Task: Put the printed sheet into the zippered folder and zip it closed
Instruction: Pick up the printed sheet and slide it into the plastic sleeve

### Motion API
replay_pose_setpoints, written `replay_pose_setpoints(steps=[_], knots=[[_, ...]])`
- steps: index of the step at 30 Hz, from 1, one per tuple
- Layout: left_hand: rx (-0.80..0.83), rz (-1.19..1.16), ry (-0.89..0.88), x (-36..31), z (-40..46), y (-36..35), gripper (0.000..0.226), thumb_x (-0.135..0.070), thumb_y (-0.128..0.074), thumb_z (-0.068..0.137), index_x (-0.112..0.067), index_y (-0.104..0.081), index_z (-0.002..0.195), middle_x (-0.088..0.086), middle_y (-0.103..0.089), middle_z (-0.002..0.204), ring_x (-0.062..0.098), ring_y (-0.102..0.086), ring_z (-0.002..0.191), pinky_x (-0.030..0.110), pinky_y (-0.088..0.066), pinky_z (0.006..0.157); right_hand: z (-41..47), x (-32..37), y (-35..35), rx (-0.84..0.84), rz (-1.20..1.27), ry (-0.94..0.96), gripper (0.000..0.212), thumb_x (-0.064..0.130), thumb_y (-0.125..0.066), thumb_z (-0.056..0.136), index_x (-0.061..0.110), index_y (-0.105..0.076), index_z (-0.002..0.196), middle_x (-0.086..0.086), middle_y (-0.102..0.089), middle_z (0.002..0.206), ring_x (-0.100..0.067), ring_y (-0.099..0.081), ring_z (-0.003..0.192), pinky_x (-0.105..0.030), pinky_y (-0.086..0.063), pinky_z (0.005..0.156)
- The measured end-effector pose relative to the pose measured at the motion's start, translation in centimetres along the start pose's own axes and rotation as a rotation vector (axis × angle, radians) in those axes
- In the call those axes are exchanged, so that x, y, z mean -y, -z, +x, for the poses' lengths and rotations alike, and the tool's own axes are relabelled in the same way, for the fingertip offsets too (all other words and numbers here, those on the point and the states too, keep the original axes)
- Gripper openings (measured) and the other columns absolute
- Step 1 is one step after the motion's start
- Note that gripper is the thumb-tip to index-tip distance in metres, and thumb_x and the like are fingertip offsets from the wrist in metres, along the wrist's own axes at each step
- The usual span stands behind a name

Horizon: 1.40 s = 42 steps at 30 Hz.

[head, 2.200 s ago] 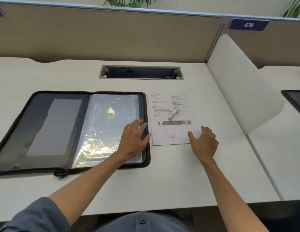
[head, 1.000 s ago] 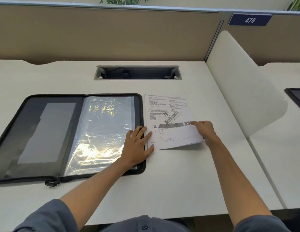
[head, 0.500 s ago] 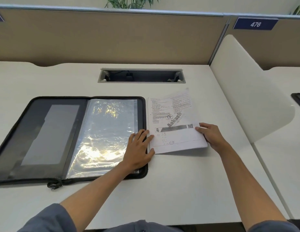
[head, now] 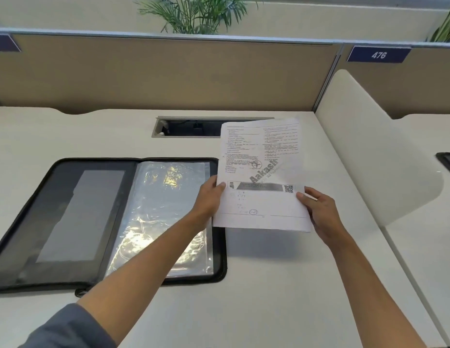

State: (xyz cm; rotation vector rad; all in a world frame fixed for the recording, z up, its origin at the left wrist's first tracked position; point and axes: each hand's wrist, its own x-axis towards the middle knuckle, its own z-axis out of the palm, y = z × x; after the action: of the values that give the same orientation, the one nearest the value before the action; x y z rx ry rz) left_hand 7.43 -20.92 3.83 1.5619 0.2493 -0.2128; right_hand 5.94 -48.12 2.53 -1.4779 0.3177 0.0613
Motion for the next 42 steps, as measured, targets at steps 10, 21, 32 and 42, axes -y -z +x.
replay_pose_setpoints(steps=[10, 21, 32, 42], knots=[[-0.050, -0.076, -0.046, -1.0, -0.6, 1.4, 0.033, -0.007, -0.036, 0.099, -0.019, -0.056, 0.122, 0.001, -0.068, 0.111, 0.013, -0.069, 0.085, 0.020, -0.054, 0.059, -1.4, -0.9, -2.9, -0.061, 0.101, 0.042, 0.013, 0.009, -0.066, 0.090, 0.017, -0.073, 0.097, 0.000, -0.077, 0.093, -0.013, -0.073, 0.078, -0.021, -0.058, 0.065], [-0.043, -0.101, -0.052, -0.6, 0.0, 3.8, 0.034, -0.006, -0.038, 0.098, -0.026, -0.060, 0.115, 0.002, -0.070, 0.111, 0.020, -0.069, 0.091, 0.032, -0.058, 0.074, -1.2, -0.6, -4.9, 0.003, 0.074, 0.055, 0.017, 0.008, -0.062, 0.093, 0.014, -0.072, 0.105, -0.004, -0.076, 0.100, -0.017, -0.073, 0.085, -0.026, -0.059, 0.074], [-0.031, -0.084, -0.071, -0.6, 1.3, 6.0, 0.030, -0.006, -0.040, 0.099, -0.021, -0.058, 0.117, 0.004, -0.071, 0.106, 0.018, -0.070, 0.087, 0.033, -0.059, 0.075, -0.3, -0.2, -6.4, 0.106, 0.012, -0.016, 0.023, 0.007, -0.057, 0.094, 0.017, -0.070, 0.110, -0.002, -0.077, 0.099, -0.014, -0.071, 0.078, -0.021, -0.057, 0.064], [0.054, -0.101, -0.068, -0.3, 2.9, 9.2, 0.030, -0.004, -0.044, 0.099, -0.015, -0.057, 0.124, 0.014, -0.071, 0.108, 0.027, -0.069, 0.088, 0.039, -0.057, 0.076, 4.0, 1.8, -9.4, 0.222, -0.112, -0.109, 0.020, 0.021, -0.058, 0.095, 0.012, -0.070, 0.109, -0.003, -0.077, 0.097, -0.015, -0.072, 0.074, -0.023, -0.055, 0.058]])
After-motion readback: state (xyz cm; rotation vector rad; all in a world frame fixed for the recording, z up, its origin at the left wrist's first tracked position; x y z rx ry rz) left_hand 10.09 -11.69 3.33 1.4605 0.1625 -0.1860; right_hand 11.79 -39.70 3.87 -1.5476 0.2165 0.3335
